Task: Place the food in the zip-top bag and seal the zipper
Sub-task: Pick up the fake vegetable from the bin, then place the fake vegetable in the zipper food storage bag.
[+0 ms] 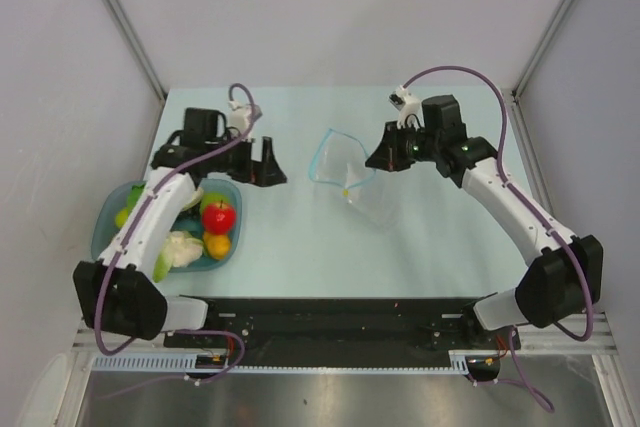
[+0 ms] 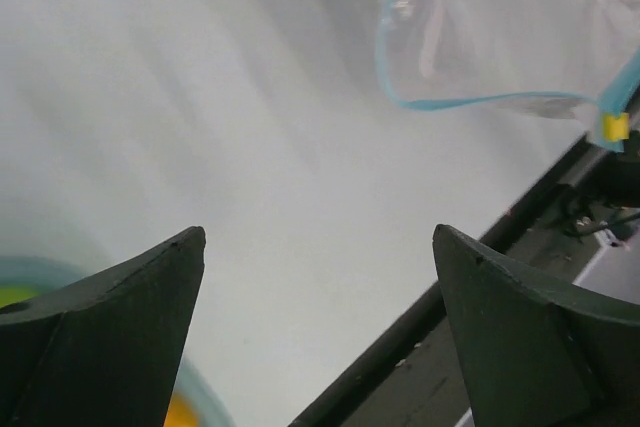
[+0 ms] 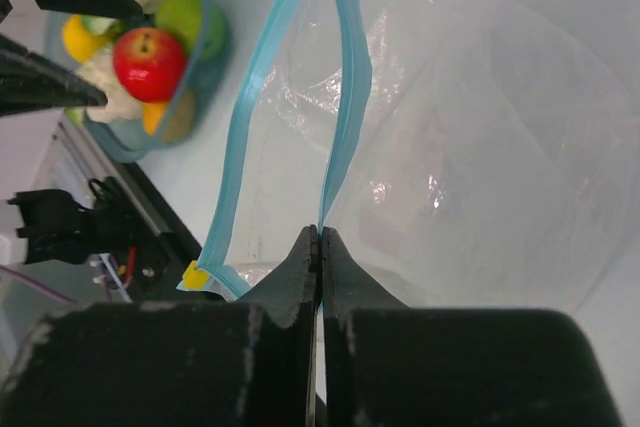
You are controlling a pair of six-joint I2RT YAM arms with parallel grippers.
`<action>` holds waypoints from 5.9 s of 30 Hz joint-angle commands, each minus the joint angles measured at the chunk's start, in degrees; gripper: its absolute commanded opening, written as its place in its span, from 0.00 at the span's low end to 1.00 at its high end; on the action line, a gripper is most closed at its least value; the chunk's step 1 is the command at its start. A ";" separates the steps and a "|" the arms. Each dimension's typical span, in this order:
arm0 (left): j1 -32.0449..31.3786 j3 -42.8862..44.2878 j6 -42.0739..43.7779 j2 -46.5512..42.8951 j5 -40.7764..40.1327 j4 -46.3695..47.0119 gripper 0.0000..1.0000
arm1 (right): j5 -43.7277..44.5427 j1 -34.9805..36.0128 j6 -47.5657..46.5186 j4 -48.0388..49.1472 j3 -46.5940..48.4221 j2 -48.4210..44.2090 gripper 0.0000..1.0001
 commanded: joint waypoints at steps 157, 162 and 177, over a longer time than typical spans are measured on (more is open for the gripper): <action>-9.88 -3.54 -56.33 5.14 24.69 44.07 0.00 | -7.23 10.90 -7.93 5.83 2.55 -6.20 0.00; -9.35 -10.58 -65.58 1.80 13.81 55.27 0.00 | -10.21 7.73 -1.70 7.49 1.85 -5.67 0.00; -10.84 -9.19 -66.65 -0.48 -5.53 59.95 0.02 | -12.41 6.58 17.54 18.46 -5.18 -4.26 0.00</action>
